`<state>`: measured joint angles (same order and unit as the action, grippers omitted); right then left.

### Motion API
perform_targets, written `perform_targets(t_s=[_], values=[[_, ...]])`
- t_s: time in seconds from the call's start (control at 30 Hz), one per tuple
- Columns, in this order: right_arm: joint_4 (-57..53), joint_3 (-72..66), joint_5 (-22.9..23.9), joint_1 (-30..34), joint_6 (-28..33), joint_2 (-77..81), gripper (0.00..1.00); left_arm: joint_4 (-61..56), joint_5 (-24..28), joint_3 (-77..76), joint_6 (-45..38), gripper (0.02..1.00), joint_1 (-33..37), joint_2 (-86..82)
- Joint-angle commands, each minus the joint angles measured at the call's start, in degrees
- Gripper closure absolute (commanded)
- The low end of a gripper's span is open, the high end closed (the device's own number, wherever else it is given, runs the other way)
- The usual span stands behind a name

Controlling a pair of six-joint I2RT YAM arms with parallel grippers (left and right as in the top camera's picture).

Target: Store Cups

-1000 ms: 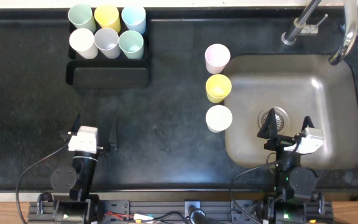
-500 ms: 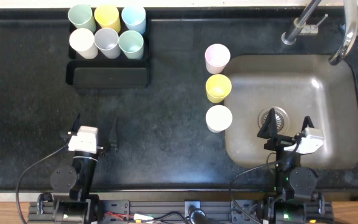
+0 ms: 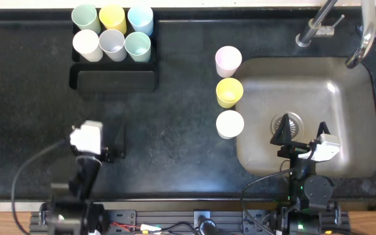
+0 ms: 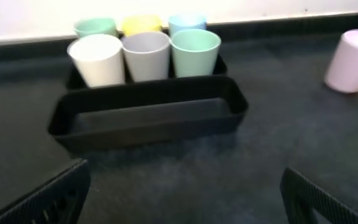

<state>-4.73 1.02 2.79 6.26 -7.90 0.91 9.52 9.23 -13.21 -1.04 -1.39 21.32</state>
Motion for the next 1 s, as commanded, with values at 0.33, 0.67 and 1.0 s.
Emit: perform_targets(t_s=[0.33,0.67,1.0], values=[[0.31,-0.72,-0.42,-0.28,-0.26,-0.24,0.005,45.53,4.11,-80.35,24.09,0.018,-9.53,64.48],[0.31,-0.72,-0.42,-0.28,-0.26,-0.24,0.005,70.23,-12.57,-118.86,38.53,0.018,-31.87,95.38],[0.31,-0.72,-0.42,-0.28,-0.26,-0.24,0.003,66.99,-9.27,-125.22,41.90,0.018,-35.32,108.37]])
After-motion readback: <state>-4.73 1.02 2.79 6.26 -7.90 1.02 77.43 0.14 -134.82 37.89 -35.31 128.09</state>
